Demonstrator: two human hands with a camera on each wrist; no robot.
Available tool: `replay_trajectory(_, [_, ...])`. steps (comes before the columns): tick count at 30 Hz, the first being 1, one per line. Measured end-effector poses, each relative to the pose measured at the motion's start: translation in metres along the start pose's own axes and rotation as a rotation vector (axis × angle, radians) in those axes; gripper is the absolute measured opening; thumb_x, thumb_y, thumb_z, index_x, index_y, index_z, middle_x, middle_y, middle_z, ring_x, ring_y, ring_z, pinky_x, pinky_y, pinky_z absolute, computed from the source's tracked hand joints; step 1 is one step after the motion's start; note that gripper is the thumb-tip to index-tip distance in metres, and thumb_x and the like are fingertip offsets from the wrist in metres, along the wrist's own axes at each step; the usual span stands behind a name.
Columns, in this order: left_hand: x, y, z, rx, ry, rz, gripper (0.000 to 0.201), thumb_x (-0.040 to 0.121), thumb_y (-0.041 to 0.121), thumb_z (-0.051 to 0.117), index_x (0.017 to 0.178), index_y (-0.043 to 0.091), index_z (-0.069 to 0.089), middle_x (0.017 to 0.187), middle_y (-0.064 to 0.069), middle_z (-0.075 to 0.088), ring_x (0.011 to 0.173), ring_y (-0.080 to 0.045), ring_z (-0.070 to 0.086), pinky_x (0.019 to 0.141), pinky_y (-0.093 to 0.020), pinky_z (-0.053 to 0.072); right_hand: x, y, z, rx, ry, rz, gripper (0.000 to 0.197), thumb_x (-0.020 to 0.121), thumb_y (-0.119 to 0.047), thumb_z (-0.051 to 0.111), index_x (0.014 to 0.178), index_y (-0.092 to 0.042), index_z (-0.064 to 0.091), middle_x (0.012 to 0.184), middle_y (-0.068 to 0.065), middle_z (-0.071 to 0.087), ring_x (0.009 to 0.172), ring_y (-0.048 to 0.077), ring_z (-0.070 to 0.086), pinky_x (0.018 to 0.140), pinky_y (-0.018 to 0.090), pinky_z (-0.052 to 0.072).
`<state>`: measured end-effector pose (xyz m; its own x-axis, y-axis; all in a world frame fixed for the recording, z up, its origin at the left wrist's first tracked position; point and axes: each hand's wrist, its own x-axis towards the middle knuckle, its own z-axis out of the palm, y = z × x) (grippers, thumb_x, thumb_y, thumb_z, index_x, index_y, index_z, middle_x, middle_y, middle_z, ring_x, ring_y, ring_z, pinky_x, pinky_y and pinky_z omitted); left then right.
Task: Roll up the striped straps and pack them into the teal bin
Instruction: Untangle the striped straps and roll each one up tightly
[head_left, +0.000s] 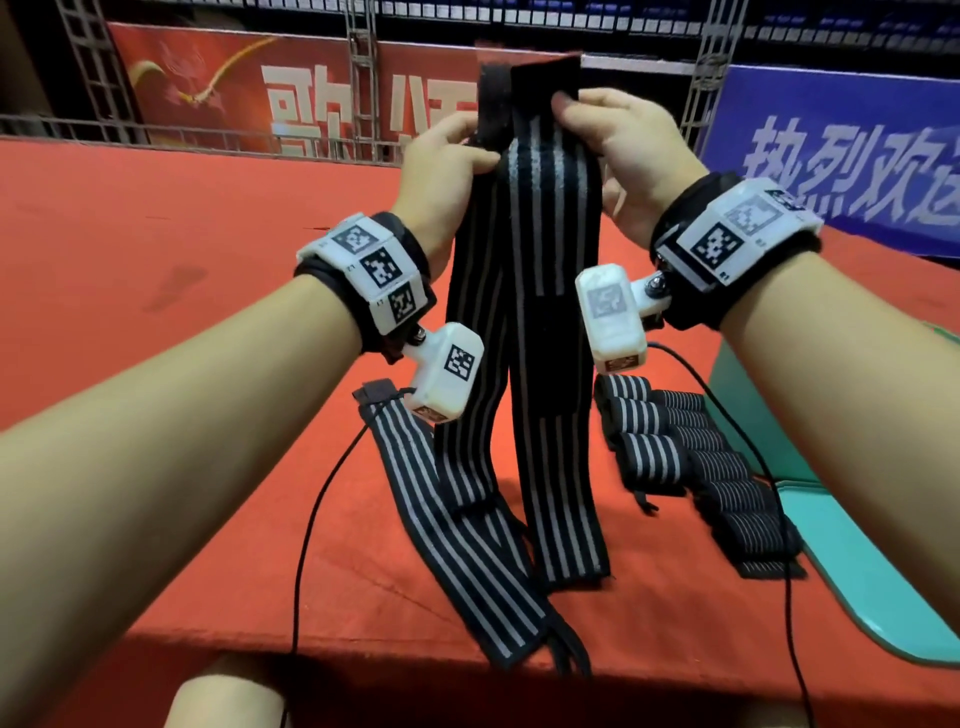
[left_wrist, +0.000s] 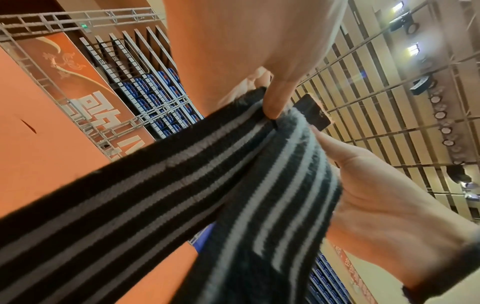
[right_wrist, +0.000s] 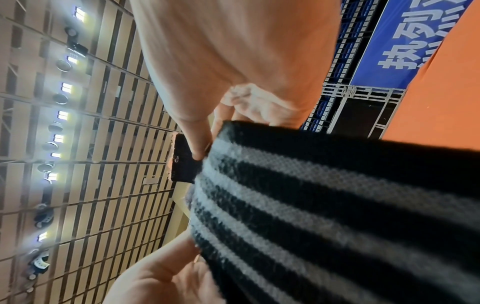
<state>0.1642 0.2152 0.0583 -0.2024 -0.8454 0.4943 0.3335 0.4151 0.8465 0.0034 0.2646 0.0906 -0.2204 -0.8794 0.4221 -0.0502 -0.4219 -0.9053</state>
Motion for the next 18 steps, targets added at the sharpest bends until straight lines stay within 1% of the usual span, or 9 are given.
replay_trajectory(2, [-0.005, -0.002, 0.003, -0.020, 0.009, -0.031, 0.037, 0.085, -0.013, 0.048, 0.108, 0.005, 0.071, 0.103, -0.018, 0.072, 0.091, -0.031, 0.072, 0.073, -0.037, 0.059, -0.002, 0.003, 0.004, 0.003, 0.030, 0.015, 0.015, 0.094, -0.020, 0.073, 0.107, -0.013, 0.072, 0.094, 0.003, 0.076, 0.077, 0.014, 0.073, 0.055, 0.024, 0.054])
replay_trajectory(4, [-0.013, -0.005, 0.005, -0.048, 0.010, -0.060, 0.039, 0.087, -0.011, 0.042, 0.113, 0.002, 0.069, 0.095, -0.015, 0.070, 0.081, -0.026, 0.068, 0.063, -0.030, 0.056, -0.007, 0.008, 0.008, 0.011, 0.056, 0.033, 0.015, 0.094, -0.020, 0.073, 0.108, -0.013, 0.072, 0.088, 0.001, 0.075, 0.064, 0.008, 0.069, 0.048, 0.019, 0.048])
replay_trajectory(6, [-0.023, -0.008, 0.009, -0.098, -0.011, -0.080, 0.030, 0.093, 0.000, 0.043, 0.110, 0.000, 0.067, 0.087, -0.011, 0.065, 0.072, -0.023, 0.064, 0.057, -0.026, 0.052, -0.011, 0.015, 0.011, 0.037, 0.057, 0.045, 0.018, 0.095, -0.018, 0.072, 0.111, -0.010, 0.071, 0.084, -0.001, 0.074, 0.058, 0.005, 0.066, 0.046, 0.019, 0.047])
replay_trajectory(7, [-0.028, -0.011, 0.010, -0.135, -0.021, -0.106, 0.025, 0.099, 0.009, 0.043, 0.107, 0.001, 0.065, 0.085, -0.010, 0.063, 0.070, -0.021, 0.062, 0.056, -0.024, 0.052, -0.014, 0.018, 0.012, 0.039, 0.054, 0.050, 0.017, 0.096, -0.018, 0.072, 0.110, -0.010, 0.070, 0.083, -0.001, 0.074, 0.059, 0.005, 0.067, 0.047, 0.020, 0.049])
replay_trajectory(8, [-0.032, -0.014, 0.011, -0.163, -0.020, -0.129, 0.030, 0.104, 0.019, 0.042, 0.107, -0.001, 0.065, 0.086, -0.011, 0.063, 0.070, -0.022, 0.062, 0.058, -0.024, 0.053, -0.016, 0.022, 0.013, 0.036, 0.052, 0.057, 0.014, 0.096, -0.019, 0.072, 0.108, -0.011, 0.070, 0.082, -0.002, 0.075, 0.062, 0.006, 0.069, 0.050, 0.021, 0.051])
replay_trajectory(10, [-0.032, -0.022, 0.013, -0.143, -0.009, -0.130, 0.048, 0.105, 0.034, 0.048, 0.117, -0.009, 0.063, 0.096, -0.017, 0.066, 0.082, -0.026, 0.065, 0.071, -0.031, 0.055, -0.021, 0.029, 0.016, 0.027, 0.054, 0.066, 0.011, 0.095, -0.020, 0.073, 0.104, -0.014, 0.071, 0.082, -0.003, 0.075, 0.066, 0.008, 0.071, 0.054, 0.021, 0.053])
replay_trajectory(12, [-0.031, -0.031, 0.014, -0.041, 0.006, -0.084, 0.046, 0.103, 0.031, 0.057, 0.124, -0.009, 0.062, 0.101, -0.016, 0.067, 0.089, -0.025, 0.065, 0.078, -0.034, 0.054, -0.025, 0.037, 0.018, 0.030, 0.065, 0.064, 0.014, 0.095, -0.020, 0.073, 0.106, -0.011, 0.072, 0.085, -0.001, 0.074, 0.069, 0.010, 0.072, 0.054, 0.021, 0.053])
replay_trajectory(14, [-0.032, -0.037, 0.016, 0.044, 0.013, -0.063, 0.034, 0.104, 0.024, 0.057, 0.122, -0.004, 0.064, 0.099, -0.012, 0.070, 0.086, -0.020, 0.067, 0.078, -0.031, 0.055, -0.029, 0.045, 0.017, 0.038, 0.092, 0.065, 0.020, 0.094, -0.019, 0.074, 0.110, -0.007, 0.073, 0.089, 0.003, 0.075, 0.074, 0.013, 0.072, 0.052, 0.021, 0.052])
replay_trajectory(18, [-0.039, -0.049, 0.014, 0.075, 0.016, -0.043, 0.022, 0.103, 0.018, 0.058, 0.116, 0.003, 0.068, 0.097, -0.010, 0.070, 0.087, -0.019, 0.067, 0.080, -0.034, 0.054, -0.037, 0.058, 0.014, 0.018, 0.112, 0.104, 0.014, 0.092, -0.021, 0.076, 0.103, -0.012, 0.075, 0.087, 0.001, 0.076, 0.074, 0.013, 0.073, 0.054, 0.023, 0.053])
